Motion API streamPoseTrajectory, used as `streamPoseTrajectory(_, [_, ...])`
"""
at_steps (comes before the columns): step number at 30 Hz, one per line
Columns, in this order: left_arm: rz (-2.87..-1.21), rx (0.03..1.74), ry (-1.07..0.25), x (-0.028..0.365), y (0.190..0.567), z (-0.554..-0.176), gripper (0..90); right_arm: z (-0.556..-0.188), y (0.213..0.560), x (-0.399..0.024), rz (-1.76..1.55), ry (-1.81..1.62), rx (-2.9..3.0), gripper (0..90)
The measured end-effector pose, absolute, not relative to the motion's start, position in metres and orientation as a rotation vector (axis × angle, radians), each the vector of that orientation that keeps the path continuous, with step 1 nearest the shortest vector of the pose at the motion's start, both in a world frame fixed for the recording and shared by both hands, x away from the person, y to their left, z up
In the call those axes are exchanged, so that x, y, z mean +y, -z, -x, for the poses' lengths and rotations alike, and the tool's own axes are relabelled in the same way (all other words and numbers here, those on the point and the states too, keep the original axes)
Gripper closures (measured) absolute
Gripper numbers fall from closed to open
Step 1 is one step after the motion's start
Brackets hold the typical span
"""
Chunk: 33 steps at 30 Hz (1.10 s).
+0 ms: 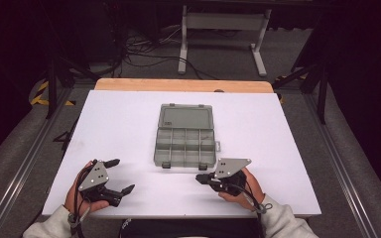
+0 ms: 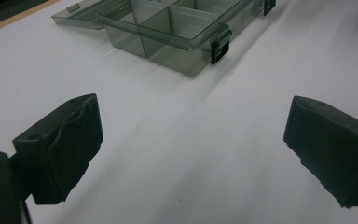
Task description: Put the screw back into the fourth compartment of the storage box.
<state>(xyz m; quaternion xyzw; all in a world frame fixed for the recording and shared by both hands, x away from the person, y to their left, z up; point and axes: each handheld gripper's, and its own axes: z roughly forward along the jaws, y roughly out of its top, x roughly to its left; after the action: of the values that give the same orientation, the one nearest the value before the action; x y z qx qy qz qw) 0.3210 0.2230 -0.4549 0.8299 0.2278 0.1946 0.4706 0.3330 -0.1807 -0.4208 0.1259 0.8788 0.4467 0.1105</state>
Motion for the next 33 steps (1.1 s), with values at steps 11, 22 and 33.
streamPoseTrajectory(11, [-2.035,0.559,-0.484,0.224,0.454,-0.322,5.0,-0.352,0.397,-0.189,-0.435,-1.355,2.457,88.6])
streamPoseTrajectory(22, [-2.033,0.571,-0.495,0.225,0.454,-0.321,5.5,-0.406,0.395,-0.198,-0.636,-1.373,2.355,88.6])
streamPoseTrajectory(33, [-2.036,0.575,-0.5,0.225,0.454,-0.319,5.5,-0.443,0.415,-0.203,-0.791,-1.297,2.373,88.6])
